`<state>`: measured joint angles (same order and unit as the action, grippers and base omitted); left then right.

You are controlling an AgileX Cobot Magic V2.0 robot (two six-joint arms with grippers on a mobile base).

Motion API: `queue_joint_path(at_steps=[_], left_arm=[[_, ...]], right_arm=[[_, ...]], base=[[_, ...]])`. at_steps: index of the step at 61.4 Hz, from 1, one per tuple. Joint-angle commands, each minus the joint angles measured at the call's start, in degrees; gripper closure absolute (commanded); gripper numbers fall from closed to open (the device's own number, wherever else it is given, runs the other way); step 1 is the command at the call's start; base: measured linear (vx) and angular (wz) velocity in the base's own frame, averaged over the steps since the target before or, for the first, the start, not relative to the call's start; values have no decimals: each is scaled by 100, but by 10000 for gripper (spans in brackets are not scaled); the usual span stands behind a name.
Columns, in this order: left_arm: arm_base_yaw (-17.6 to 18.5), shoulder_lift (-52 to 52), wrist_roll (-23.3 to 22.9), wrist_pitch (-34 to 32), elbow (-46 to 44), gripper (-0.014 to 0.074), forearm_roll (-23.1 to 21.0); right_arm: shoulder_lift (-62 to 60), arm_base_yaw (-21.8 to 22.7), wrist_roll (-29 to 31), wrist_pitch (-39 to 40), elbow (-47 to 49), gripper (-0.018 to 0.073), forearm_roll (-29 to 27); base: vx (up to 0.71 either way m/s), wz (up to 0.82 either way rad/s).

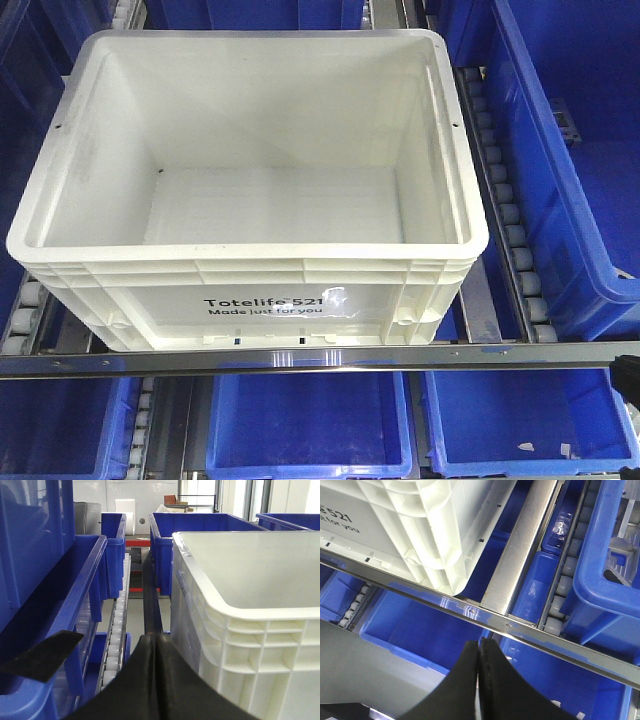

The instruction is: Move bin from left to right shelf

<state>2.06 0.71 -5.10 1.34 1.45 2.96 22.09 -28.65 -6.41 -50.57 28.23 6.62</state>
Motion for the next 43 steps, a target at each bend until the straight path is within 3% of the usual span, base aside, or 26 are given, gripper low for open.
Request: queue_joint_path(at_steps=[1, 10, 18, 25, 38, 43], left_arm=[[-10, 67, -14, -445, -96, 605, -52], [-10, 67, -14, -445, -96, 605, -52], [-10, 67, -14, -442, -96, 605, -46], [-10, 67, -14, -442, -96, 605, -46], [-10, 67, -14, -442, -96, 605, -46], [-10, 67, -14, -442, -96, 605, -46]], right_arm=[[16, 28, 40, 344, 135, 567, 53], [-410, 399, 248, 944, -300, 567, 50], [-1126, 1196, 291, 2887, -1260, 567, -25], [-1704, 1812, 180, 3978, -2029, 567, -398], [-2229, 2790, 180, 5255, -3069, 567, -835], [-2229, 3001, 185, 5256, -3072, 567, -829]], base=[[0, 0], [0, 0], [0, 0], [0, 0], [0, 0], [0, 0]])
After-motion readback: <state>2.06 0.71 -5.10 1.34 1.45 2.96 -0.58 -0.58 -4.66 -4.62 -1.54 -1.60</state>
